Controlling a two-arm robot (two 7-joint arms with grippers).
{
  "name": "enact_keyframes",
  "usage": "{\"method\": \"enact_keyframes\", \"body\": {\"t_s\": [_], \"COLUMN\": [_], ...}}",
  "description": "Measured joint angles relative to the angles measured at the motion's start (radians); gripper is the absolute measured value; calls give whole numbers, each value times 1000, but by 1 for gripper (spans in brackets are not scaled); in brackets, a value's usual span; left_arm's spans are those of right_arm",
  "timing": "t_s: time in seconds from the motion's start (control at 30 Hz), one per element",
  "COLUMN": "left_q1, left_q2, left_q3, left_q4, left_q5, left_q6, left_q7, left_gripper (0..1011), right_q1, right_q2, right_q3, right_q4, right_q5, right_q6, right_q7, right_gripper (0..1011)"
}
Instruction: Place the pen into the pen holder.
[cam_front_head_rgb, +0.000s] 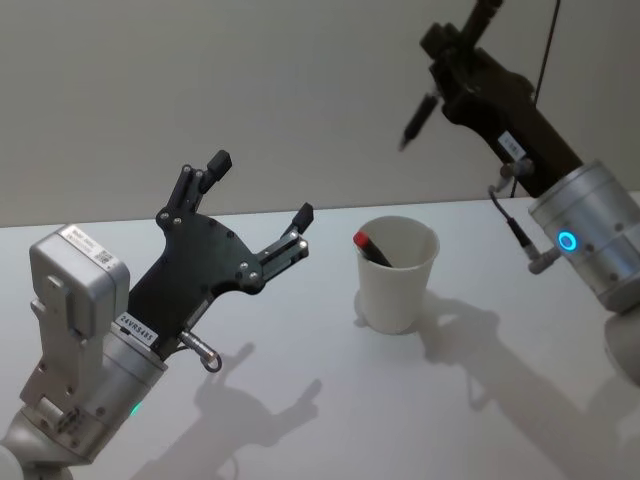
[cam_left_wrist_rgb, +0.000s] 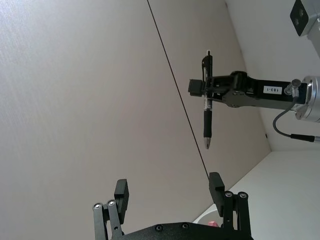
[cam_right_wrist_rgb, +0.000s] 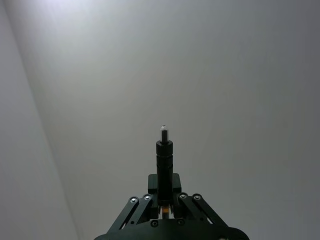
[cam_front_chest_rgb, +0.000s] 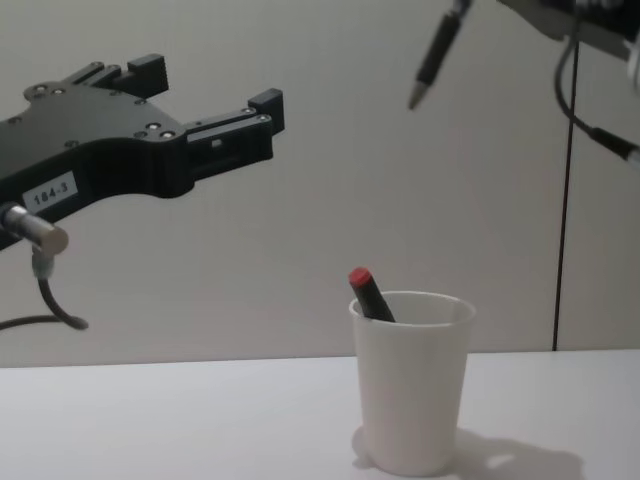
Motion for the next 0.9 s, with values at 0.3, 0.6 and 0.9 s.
{"method": "enact_keyframes", "body": {"t_s": [0.3, 0.6, 0.9], "left_q1": [0, 0, 0], "left_q2": [0, 0, 0], "left_q3": [0, 0, 0], "left_q4": [0, 0, 0], "left_q5": [0, 0, 0], "left_q6": [0, 0, 0], "left_q7": [0, 0, 0], "left_gripper": [1001, 1001, 1001], "right_q1": [-11, -17, -12], "right_q2": [22, 31, 19], "right_q3": [7, 6, -7], "right_q4": [2, 31, 84], "right_q5": [-124, -277, -446], "right_q6": [-13, -19, -15], "right_q7": [-85, -178, -253], "right_gripper": [130, 130, 130]}}
